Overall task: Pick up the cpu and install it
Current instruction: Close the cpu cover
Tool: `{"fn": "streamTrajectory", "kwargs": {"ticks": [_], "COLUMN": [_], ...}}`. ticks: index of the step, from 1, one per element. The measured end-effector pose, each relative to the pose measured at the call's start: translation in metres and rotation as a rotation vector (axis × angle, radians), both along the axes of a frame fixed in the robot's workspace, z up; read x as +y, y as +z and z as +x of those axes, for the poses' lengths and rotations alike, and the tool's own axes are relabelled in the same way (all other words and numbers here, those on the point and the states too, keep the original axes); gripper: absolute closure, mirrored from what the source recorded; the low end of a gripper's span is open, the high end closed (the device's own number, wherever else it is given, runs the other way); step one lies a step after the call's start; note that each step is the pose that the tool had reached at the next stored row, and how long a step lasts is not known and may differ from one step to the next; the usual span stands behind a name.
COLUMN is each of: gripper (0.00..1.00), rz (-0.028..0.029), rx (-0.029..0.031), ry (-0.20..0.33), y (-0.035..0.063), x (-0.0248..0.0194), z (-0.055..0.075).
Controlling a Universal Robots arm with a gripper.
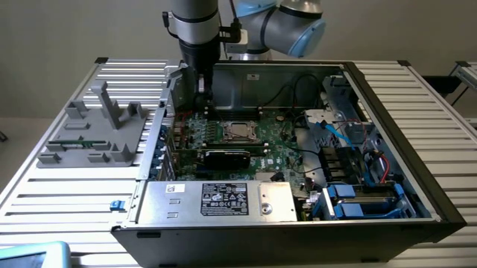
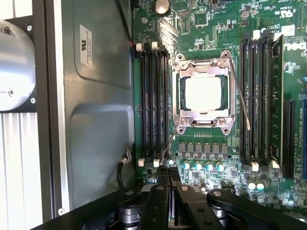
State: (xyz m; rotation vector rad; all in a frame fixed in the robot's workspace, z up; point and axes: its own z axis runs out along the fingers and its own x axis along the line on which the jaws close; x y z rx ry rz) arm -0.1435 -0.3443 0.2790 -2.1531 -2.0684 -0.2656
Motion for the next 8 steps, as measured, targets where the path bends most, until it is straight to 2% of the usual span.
{"fn": "streamTrajectory", "kwargs": {"ticks": [3, 8], "gripper": [0.88, 0.88], "rz": [0.0011, 0.0015], "rx": [0.0006, 0.0004], "ry": [-0.027, -0.108], "y": [-0.0001, -0.0006], "x": [0.0, 0.0], "z": [-0.0004, -0.0004]}}
